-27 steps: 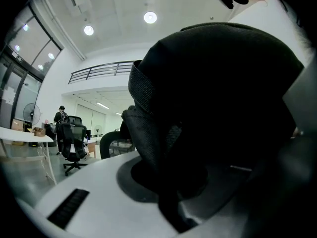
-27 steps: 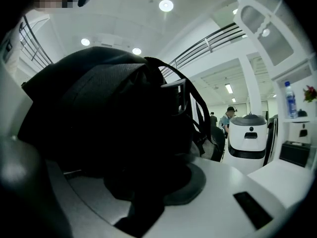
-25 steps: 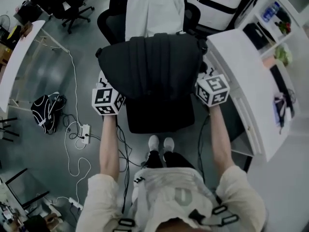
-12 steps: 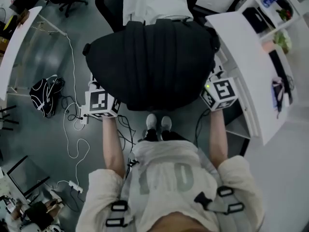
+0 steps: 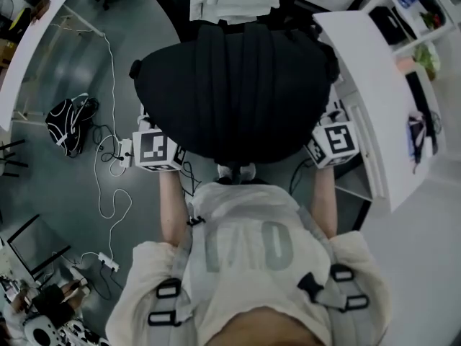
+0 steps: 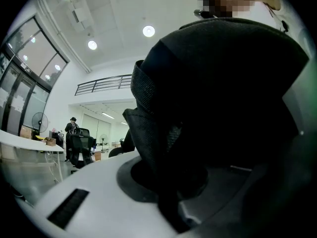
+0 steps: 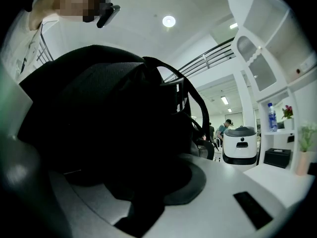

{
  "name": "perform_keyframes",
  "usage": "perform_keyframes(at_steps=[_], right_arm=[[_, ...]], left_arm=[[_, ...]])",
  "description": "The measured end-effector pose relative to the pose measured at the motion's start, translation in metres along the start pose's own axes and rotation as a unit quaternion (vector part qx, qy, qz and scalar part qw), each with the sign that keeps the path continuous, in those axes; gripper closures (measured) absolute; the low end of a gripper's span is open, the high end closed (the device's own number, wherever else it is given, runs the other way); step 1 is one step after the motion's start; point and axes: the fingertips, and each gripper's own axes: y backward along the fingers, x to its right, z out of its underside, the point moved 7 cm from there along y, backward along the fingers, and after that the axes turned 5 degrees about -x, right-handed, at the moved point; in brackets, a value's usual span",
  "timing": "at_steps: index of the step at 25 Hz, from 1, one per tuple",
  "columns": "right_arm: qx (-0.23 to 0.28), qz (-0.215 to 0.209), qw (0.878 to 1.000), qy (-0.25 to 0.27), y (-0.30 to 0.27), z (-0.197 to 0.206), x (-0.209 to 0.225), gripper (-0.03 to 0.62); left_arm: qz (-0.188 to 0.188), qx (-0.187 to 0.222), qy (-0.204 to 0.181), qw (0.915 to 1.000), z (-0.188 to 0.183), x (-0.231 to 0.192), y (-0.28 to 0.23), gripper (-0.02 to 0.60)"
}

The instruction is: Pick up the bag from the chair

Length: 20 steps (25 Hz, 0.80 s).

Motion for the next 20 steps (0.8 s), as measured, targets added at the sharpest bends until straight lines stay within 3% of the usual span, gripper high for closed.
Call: perform_keyframes(at_steps=[9, 20], right_arm=[[-0.011, 0.0, 1.0, -0.014, 0.009, 0.018, -0.014, 0.517], [-0.009, 0.013, 1.0, -0.015, 0.019, 0.022, 0.001, 0.517]], left_arm=[[-0.002, -0.015, -0.005, 0.9999, 0.01, 0.001, 0.018, 0.568], [0.005, -0.009, -0.009, 0.9999, 0.006, 0.014, 0.007, 0.568]])
